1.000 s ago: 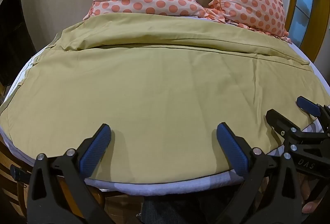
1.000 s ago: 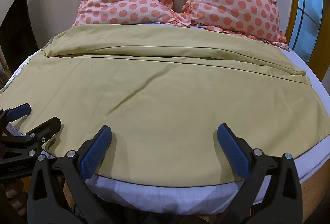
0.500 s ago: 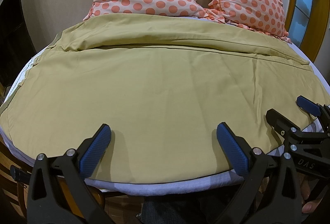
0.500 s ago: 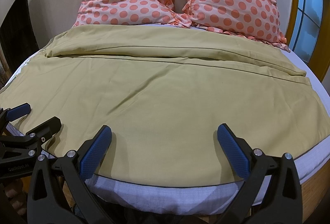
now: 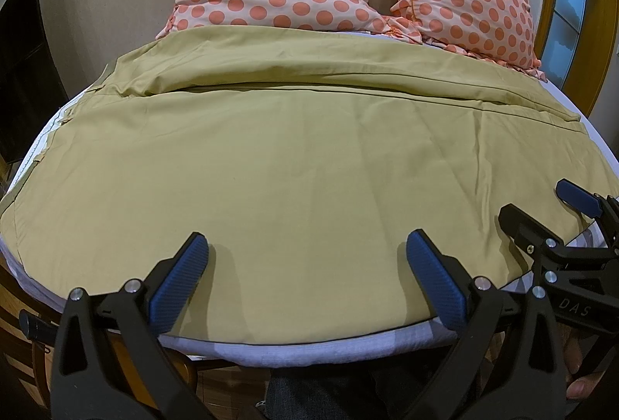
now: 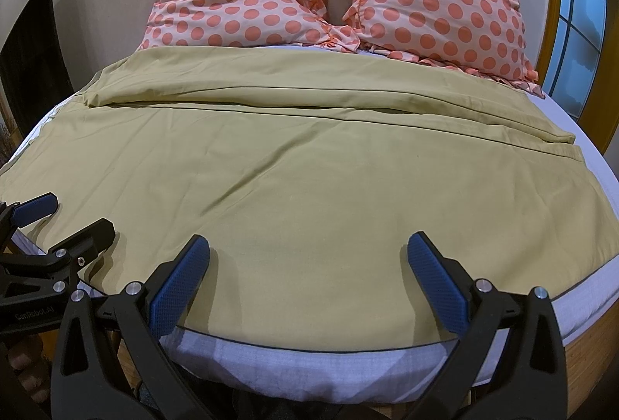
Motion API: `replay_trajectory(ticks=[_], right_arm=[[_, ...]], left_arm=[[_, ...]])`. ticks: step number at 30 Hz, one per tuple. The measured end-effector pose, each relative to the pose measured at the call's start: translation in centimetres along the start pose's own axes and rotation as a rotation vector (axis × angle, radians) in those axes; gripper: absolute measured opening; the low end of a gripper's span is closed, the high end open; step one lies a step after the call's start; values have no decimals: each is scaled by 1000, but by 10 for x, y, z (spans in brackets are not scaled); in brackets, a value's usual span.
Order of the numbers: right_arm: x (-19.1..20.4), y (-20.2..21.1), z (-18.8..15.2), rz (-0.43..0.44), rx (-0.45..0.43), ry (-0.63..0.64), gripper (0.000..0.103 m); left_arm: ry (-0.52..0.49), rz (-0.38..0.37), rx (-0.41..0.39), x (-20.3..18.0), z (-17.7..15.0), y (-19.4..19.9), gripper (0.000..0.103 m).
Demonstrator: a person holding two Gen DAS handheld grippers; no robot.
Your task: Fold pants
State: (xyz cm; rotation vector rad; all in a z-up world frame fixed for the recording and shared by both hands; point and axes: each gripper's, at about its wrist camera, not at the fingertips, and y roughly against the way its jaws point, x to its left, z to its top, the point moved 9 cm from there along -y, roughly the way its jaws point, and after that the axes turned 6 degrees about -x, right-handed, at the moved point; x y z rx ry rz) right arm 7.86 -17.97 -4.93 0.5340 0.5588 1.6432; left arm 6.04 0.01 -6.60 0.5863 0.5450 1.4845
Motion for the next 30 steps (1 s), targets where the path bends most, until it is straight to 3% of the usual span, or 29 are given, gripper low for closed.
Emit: replay_trajectory(ticks=[30], right_arm=[[-1, 2, 2, -1, -13, -2, 102]], left_arm=[[-1, 1, -4, 0, 0, 0, 101]])
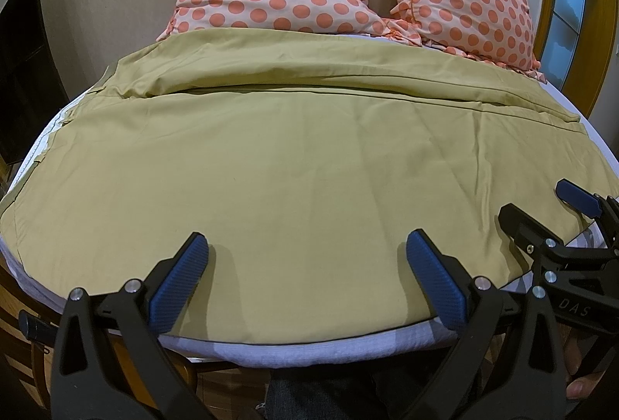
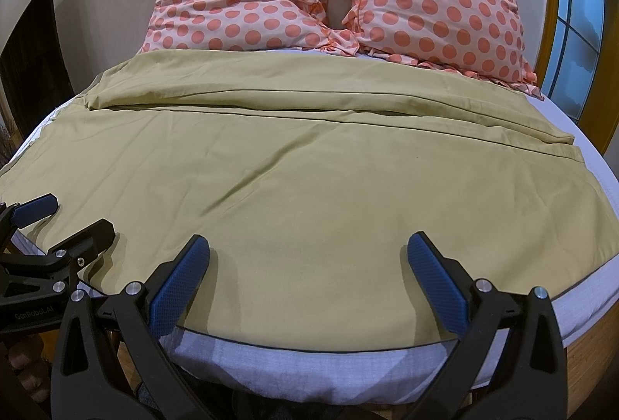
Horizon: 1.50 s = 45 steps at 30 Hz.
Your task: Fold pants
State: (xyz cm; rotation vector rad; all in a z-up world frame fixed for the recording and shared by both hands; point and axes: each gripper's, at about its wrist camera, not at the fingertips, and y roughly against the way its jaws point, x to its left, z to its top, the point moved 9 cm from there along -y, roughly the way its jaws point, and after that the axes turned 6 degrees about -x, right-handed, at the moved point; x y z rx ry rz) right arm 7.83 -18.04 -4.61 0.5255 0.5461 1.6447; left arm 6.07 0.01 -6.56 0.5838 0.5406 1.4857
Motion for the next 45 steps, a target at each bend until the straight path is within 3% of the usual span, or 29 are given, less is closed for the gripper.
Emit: replay_trajectory(ticks=[11, 25, 27, 29, 31, 34, 35, 39, 40, 45], right_arm=[[-3, 4, 3, 3, -11, -2, 102], [-2, 3, 2, 29, -93, 19, 102], [-7, 0, 7, 50, -55, 24, 102], [-26, 2, 22, 26, -56, -5, 102], [-68, 7, 60, -42, -103, -53, 102], [-136, -8, 112, -151, -93, -165, 102], [-169, -25, 133, -197, -62, -236, 102], [-259, -97, 167, -348, 84, -438, 69], [-280, -118, 169, -383, 131, -501, 65], [-339, -191, 173, -508, 246, -658, 61]], left_arm=[[1, 0, -4, 0, 1, -1, 101], [-2, -1, -19, 1, 5, 1, 101], [-3, -9, -20, 1, 5, 2, 101], [-5, -18, -6, 3, 8, 1, 101], [2, -32, -10, 6, 14, -1, 101], [27, -59, -38, 10, 27, -1, 101], [35, -74, -52, 11, 35, -1, 101], [27, -78, -94, 12, 51, 0, 101], [17, -71, -103, 13, 55, 0, 101], [7, -68, -119, 17, 67, -7, 101]])
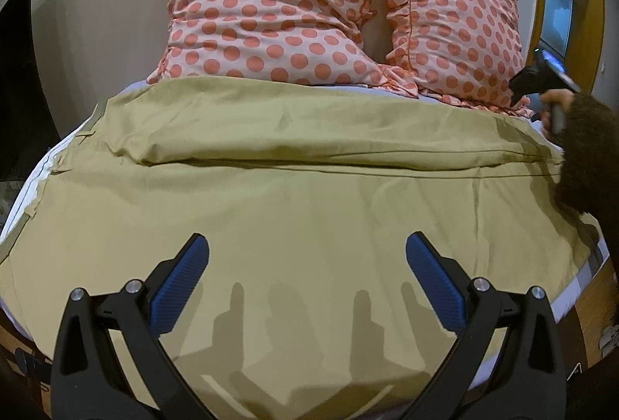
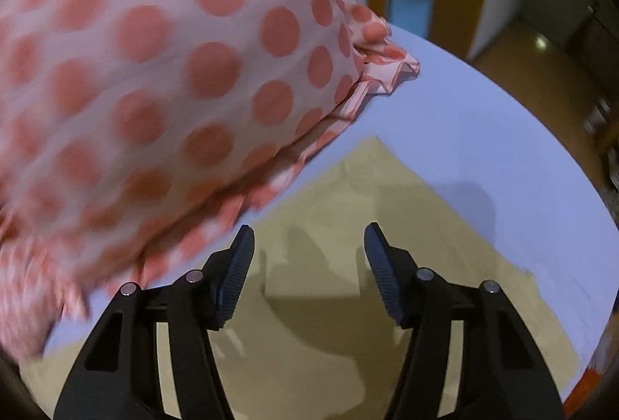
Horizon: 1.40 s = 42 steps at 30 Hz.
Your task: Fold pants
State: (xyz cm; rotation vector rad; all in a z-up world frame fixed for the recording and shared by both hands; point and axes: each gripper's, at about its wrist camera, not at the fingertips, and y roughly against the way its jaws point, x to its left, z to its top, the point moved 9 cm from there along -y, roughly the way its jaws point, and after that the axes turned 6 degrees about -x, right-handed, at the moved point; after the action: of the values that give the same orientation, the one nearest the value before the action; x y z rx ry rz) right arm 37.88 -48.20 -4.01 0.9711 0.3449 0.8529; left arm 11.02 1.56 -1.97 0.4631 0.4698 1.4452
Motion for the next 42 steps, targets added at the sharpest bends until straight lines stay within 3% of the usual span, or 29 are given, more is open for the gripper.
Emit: replay_trajectory(ticks=[4, 6, 8, 9, 10, 12, 13, 17, 19, 22, 25, 29, 31, 32, 33, 35, 37, 38, 39, 42], right_arm=[[-7, -38, 7, -99, 28, -30, 60], [-5, -44, 11, -144, -40, 45, 53], [-3, -47, 9, -94, -65, 51, 38], [-5, -48, 7, -84, -88, 74, 24], [-7, -48, 6, -73, -106, 87, 22], [-18, -50, 3, -11, -128, 65, 8], [-28, -50, 2, 66, -120, 5, 6], [-65, -25, -14, 316, -130, -164, 4], [-94, 14, -35, 452, -181, -203, 4], [-138, 63, -77, 584, -203, -254, 4], [-151, 96, -119, 620, -155, -321, 4], [-164, 94, -161, 641, -9, -392, 7], [-161, 84, -165, 628, 39, -393, 21], [-164, 89, -171, 636, 48, -395, 33], [-161, 88, -173, 637, 52, -393, 38], [-157, 86, -172, 628, 47, -391, 39], [-153, 82, -165, 633, 32, -394, 38], [-152, 81, -163, 628, 20, -388, 13], [-150, 79, -157, 637, -8, -375, 2], [-156, 93, -143, 694, -87, -398, 2]], left_arm=[[-3, 11, -2, 5, 3, -8, 101], [3, 7, 3, 6, 4, -12, 101], [14, 6, 8, 8, 3, -16, 101], [23, 6, 10, 9, 4, -18, 101], [33, 4, 10, 11, 3, -19, 101], [67, -4, 12, 15, 4, -20, 101], [84, -10, 12, 17, 4, -19, 101], [161, -35, -10, 33, 5, -9, 101], [184, -29, -37, 43, 8, 0, 101], [194, -22, -64, 55, 14, 11, 101], [184, -39, -100, 62, 28, 18, 101], [197, -78, -146, 74, 53, 18, 101], [238, -87, -134, 86, 66, 10, 101], [257, -93, -128, 91, 70, 7, 101], [290, -108, -124, 98, 76, 2, 101], [352, -125, -106, 110, 84, -9, 101], [394, -121, -79, 121, 88, -23, 101], [413, -119, -65, 126, 91, -31, 101], [446, -117, -30, 131, 95, -44, 101], [519, -144, 45, 139, 102, -76, 101]])
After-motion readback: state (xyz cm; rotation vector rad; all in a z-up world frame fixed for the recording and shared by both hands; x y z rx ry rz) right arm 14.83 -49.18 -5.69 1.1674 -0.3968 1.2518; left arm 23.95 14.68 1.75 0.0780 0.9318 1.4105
